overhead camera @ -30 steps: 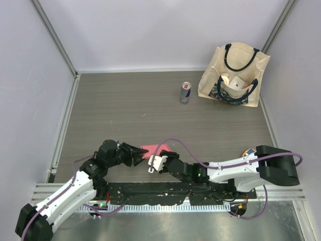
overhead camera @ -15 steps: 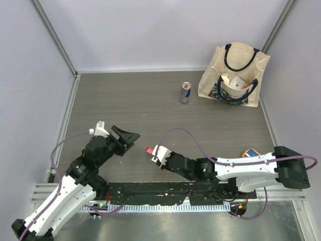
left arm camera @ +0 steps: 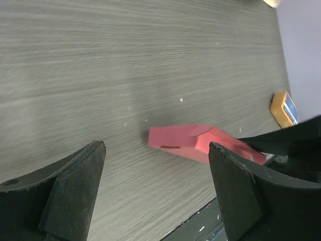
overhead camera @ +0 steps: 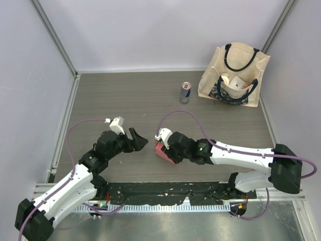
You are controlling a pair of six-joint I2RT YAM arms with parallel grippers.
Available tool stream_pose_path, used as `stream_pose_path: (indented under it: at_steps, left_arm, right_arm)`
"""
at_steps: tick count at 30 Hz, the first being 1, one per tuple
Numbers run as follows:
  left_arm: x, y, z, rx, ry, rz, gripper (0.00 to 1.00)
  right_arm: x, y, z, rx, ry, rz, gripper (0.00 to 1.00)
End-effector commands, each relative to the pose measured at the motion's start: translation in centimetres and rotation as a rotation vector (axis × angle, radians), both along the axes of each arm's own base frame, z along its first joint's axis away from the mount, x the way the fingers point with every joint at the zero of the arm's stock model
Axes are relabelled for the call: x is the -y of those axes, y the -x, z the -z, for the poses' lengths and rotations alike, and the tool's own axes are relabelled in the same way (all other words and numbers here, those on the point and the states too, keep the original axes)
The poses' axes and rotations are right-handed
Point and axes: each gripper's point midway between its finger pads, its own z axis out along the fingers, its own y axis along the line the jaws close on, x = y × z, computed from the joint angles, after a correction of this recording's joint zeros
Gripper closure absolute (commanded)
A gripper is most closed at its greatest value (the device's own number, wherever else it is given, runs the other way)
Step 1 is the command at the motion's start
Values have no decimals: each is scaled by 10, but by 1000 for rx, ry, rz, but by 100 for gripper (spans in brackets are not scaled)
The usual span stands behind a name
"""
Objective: Fold the paper box
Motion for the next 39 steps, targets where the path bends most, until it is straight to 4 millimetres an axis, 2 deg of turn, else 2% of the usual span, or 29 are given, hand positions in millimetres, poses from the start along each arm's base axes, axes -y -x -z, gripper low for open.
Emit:
stream_pose_path:
  at_steps: [1, 3, 6, 10, 14, 16, 18, 24, 27, 29, 31, 33, 39]
  left_arm:
    - [35, -9, -41, 265, 56, 219, 18]
    - [43, -11, -44, 304, 67, 257, 22]
    - [51, -9, -36, 324, 54, 311, 26]
    - [51, -5, -24, 363, 10, 338, 39]
    - [53, 0, -15, 382, -8, 380, 42]
    - [54, -2, -10, 380, -31, 394, 47]
    - [58, -3, -12, 388, -31, 409, 49]
    - [63, -4, -4, 358, -45, 445, 67]
    - [62, -2, -5, 361, -42, 437, 71]
    - [61, -3, -8, 373, -40, 425, 71]
    - [60, -5, -12, 383, -42, 407, 62]
    - [60, -5, -15, 388, -40, 406, 59]
    - [66, -4, -13, 366, -39, 426, 66]
  right_arm:
    - [-14, 7, -5, -102, -29, -83, 83]
    - [-17, 5, -3, -131, -39, -103, 84]
    - [-22, 1, -3, -155, -50, -118, 85]
    - [-28, -2, -3, -172, -79, -138, 85]
    - [-30, -1, 0, -193, -75, -147, 85]
    - [-29, -3, 2, -180, -63, -160, 86]
    - [-29, -4, 3, -176, -57, -156, 86]
    - [-27, -5, 4, -172, -53, -146, 87]
    - [-28, -6, 0, -165, -63, -147, 87]
    - [-27, -6, 1, -165, -61, -146, 87]
    - [-27, -6, 2, -165, -59, -145, 88]
    - [-27, -5, 2, -168, -61, -149, 88]
    - [-28, -5, -1, -162, -70, -148, 89]
